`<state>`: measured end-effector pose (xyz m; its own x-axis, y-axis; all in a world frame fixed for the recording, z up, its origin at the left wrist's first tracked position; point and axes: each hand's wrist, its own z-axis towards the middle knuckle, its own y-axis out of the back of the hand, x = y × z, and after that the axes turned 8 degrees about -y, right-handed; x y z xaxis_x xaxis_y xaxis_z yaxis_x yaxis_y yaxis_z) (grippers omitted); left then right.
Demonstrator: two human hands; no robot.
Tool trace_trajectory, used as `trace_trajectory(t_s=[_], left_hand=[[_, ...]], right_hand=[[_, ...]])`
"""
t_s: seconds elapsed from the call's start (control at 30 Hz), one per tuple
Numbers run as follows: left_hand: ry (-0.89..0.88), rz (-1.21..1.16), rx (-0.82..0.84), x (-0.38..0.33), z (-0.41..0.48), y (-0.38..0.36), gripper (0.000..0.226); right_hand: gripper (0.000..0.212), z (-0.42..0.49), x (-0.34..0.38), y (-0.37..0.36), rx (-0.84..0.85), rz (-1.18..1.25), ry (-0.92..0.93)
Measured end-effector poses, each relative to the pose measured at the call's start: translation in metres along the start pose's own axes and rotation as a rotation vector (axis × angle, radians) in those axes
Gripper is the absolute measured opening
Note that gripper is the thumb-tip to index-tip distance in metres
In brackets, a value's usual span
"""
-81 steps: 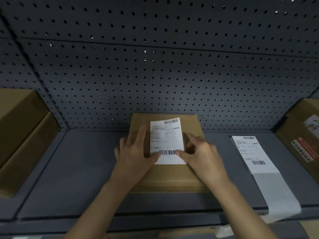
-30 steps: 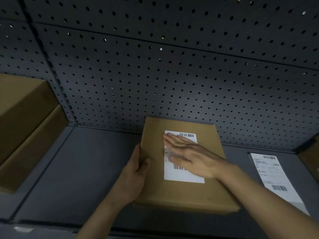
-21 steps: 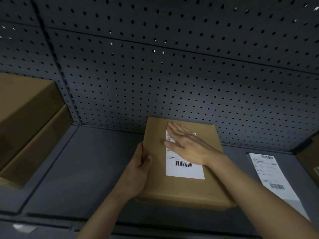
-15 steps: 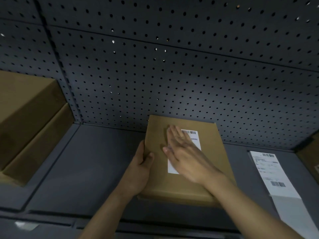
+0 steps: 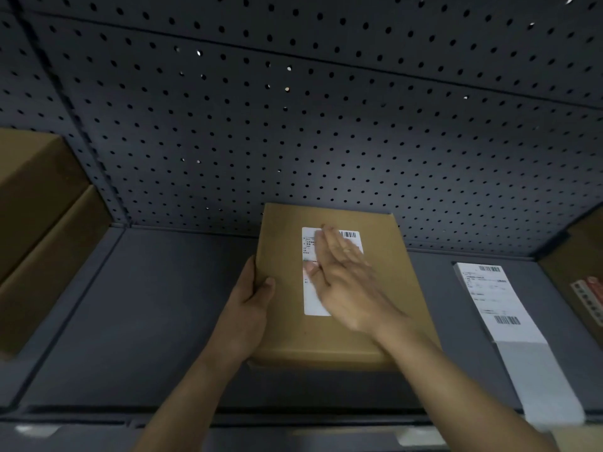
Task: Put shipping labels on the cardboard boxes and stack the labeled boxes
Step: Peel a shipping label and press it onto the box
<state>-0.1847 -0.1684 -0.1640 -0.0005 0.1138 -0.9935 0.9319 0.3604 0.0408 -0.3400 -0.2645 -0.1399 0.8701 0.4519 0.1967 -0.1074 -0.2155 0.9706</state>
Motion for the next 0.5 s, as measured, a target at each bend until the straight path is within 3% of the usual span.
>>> trace_trajectory(t_s=[0.33,0.4,0.5], left_hand=[[-0.002,-0.002,0.009,-0.01,-0.004,0.0,0.046],[-0.024,-0.005,0.016,-0.011,-0.005,0.0,0.046],[-0.02,-0.029,0.013,-0.009,-0.003,0.0,0.047]], right_hand=[[0.066,0.041,-0.031,0.024,0.01,-0.056,-0.167],[0.063,0.022,-0.027,0.03,-0.044,0.028,-0.079],[0.052,-0.029,-0.023,0.03,-0.089,0.111,0.256]])
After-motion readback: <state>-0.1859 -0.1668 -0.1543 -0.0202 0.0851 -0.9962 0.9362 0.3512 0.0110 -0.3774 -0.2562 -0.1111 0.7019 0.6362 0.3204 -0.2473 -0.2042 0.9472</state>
